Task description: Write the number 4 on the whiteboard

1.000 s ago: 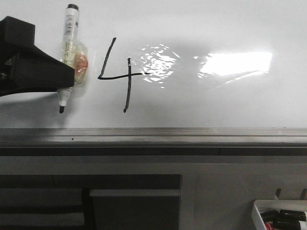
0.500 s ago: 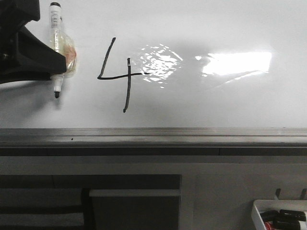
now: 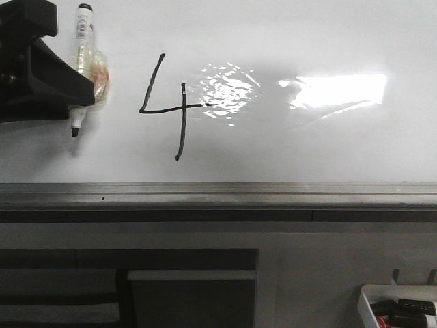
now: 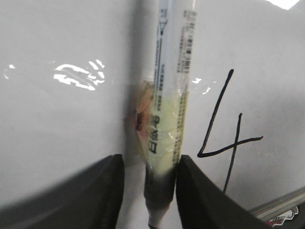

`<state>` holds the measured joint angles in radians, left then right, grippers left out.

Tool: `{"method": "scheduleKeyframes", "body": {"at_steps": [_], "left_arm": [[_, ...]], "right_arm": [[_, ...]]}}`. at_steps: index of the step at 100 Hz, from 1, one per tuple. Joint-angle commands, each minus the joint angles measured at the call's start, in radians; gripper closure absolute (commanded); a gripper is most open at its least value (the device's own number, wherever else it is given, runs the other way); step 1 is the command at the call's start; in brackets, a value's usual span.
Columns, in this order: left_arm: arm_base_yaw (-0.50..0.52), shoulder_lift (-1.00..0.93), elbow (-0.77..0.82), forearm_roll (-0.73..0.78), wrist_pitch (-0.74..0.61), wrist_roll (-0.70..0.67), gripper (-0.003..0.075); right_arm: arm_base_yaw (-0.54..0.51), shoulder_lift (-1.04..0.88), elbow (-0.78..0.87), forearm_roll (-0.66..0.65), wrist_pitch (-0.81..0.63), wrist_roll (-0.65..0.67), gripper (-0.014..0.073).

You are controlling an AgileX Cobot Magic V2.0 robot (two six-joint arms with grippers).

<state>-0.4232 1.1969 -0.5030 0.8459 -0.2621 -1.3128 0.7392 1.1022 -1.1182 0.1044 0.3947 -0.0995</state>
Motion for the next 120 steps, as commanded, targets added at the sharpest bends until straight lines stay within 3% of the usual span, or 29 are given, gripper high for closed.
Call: {"method": "scheduleKeyframes", "body": {"at_steps": [1, 38, 47, 61, 75, 93, 120], "left_arm": [[-0.004, -0.018, -0.032, -0.016, -0.036, -0.011, 0.0412], [-0.004, -0.030, -0.032, 0.008, -0.037, -0.011, 0.0412], [-0.004, -0.065, -0.032, 0.017, -0.037, -0.011, 0.0412], [-0.004, -0.158, -0.032, 0.124, -0.035, -0.011, 0.0418], [-0.004, -0.285, -0.023, 0.140, -0.035, -0.011, 0.0475], [-0.004, -0.478, 0.030, 0.147, -0.040, -0.011, 0.0741], [-0.004, -0.770, 0.161, 0.336, -0.095, -0.011, 0.0741]], "right_arm": [[-0.005, -0.027, -0.035, -0.008, -0.065, -0.012, 0.0049], [-0.005, -0.031, -0.035, -0.008, -0.063, -0.012, 0.0069], [-0.005, -0.053, -0.031, -0.012, -0.058, -0.012, 0.0223], [-0.005, -0.117, -0.002, -0.041, -0.055, -0.012, 0.0666], [-0.005, -0.205, 0.061, -0.079, -0.055, -0.012, 0.0654], [-0.005, -0.389, 0.238, -0.123, -0.137, -0.012, 0.0654], [-0.005, -0.754, 0.580, -0.123, -0.245, -0.012, 0.0654]]}}
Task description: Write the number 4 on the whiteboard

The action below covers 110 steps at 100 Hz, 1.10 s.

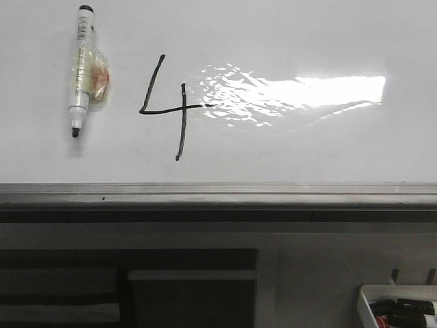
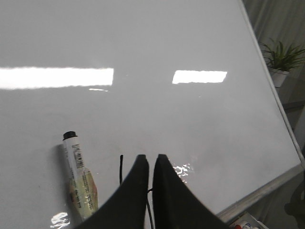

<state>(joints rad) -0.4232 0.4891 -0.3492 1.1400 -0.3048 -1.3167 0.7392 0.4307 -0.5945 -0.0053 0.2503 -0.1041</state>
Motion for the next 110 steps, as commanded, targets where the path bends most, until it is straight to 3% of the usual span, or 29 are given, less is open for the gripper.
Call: {"method": "scheduleKeyframes", "body": {"at_steps": [1, 18, 35, 101, 110], "left_arm": [[-0.004, -0.076, 0.012, 0.047, -0.054, -0.007, 0.0741], [-0.004, -0.205, 0.093, 0.084, -0.054, -0.007, 0.0741], [-0.004, -0.250, 0.112, 0.084, -0.079, -0.007, 0.0741], [-0.004, -0.250, 0.112, 0.084, -0.079, -0.007, 0.0741], [-0.004, -0.250, 0.114, 0.005, -0.038, -0.007, 0.0741]], "right_arm": [[-0.005, -0.091, 0.064, -0.013, -0.098, -0.007, 0.0654], [-0.005, -0.299, 0.220, -0.013, -0.075, -0.007, 0.0655], [-0.005, -0.411, 0.273, -0.013, -0.076, -0.007, 0.0655], [-0.005, -0.423, 0.275, -0.013, -0.079, -0.007, 0.0655], [-0.005, -0.423, 0.275, -0.013, -0.079, -0.007, 0.0655]]}}
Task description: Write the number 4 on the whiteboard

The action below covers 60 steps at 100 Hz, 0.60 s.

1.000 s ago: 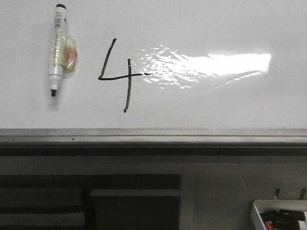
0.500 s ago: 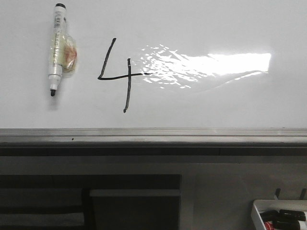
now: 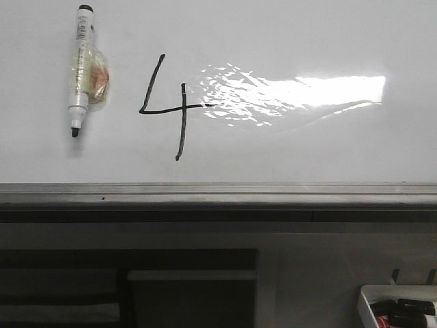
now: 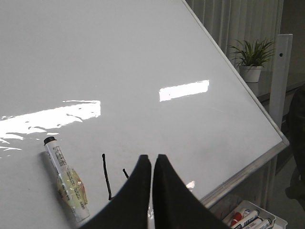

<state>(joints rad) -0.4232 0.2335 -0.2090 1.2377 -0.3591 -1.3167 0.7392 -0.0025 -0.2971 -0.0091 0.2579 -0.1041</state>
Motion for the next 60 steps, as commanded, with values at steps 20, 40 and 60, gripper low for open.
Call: {"method": "scheduleKeyframes", "body": {"at_steps": [20, 40, 60], "left_arm": [[-0.004, 0.006, -0.021, -0.534, 0.197, 0.419, 0.0741], [0.065, -0.015, -0.029, -1.152, 0.244, 1.371, 0.0741], [0.239, -0.078, -0.027, -1.243, 0.328, 1.429, 0.0741]], "right_arm": [[-0.005, 0.011, -0.023, -0.009, -0.086, -0.007, 0.0655], [-0.005, 0.011, -0.023, -0.009, -0.086, -0.007, 0.0655], [-0.005, 0.011, -0.023, -0.009, -0.086, -0.007, 0.0655]]}}
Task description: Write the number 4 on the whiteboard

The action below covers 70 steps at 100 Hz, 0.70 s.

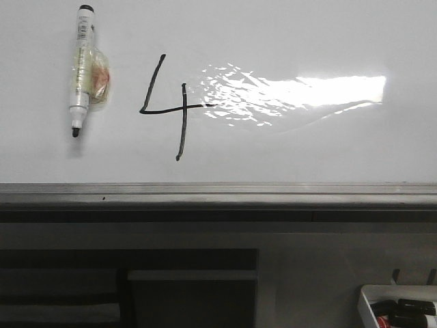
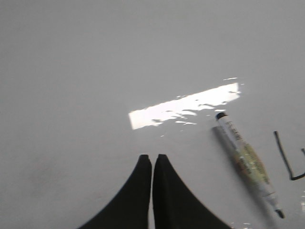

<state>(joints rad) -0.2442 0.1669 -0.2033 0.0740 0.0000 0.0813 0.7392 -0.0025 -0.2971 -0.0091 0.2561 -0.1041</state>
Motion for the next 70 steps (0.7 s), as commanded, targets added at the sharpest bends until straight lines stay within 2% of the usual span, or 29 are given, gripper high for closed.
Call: {"method": "scheduleKeyframes", "body": {"at_steps": [1, 12, 23, 37, 44, 54, 57, 60, 70], "left_arm": [[0.066, -0.013, -0.033, -0.087, -0.027, 0.031, 0.0741], [0.145, -0.020, -0.033, -0.178, 0.014, 0.031, 0.0741], [0.225, -0.044, -0.016, -0.185, 0.012, 0.031, 0.0741], [0.299, -0.138, 0.081, -0.190, 0.008, 0.025, 0.0741], [0.311, -0.174, 0.144, -0.182, 0.008, -0.031, 0.0741], [0.309, -0.201, 0.229, -0.102, 0.000, -0.194, 0.0741], [0.309, -0.201, 0.226, -0.080, 0.038, -0.226, 0.0741], [0.306, -0.201, 0.221, -0.065, 0.086, -0.239, 0.0741], [0.304, -0.201, 0.226, -0.049, 0.118, -0.239, 0.0741]], "right_arm": [[-0.005, 0.011, -0.023, -0.009, -0.085, -0.007, 0.0655], [-0.005, 0.011, -0.023, -0.009, -0.085, -0.007, 0.0655], [-0.005, 0.011, -0.023, -0.009, -0.085, -0.007, 0.0655], [-0.005, 0.011, -0.023, -0.009, -0.085, -0.007, 0.0655], [-0.005, 0.011, -0.023, -0.009, -0.085, -0.007, 0.0655], [-0.005, 0.011, -0.023, -0.009, -0.085, -0.007, 0.0655], [-0.005, 0.011, -0.023, -0.009, -0.085, -0.007, 0.0655], [-0.005, 0.011, -0.023, -0.009, -0.085, -0.007, 0.0655], [-0.005, 0.011, -0.023, -0.009, -0.087, -0.007, 0.0655]]}}
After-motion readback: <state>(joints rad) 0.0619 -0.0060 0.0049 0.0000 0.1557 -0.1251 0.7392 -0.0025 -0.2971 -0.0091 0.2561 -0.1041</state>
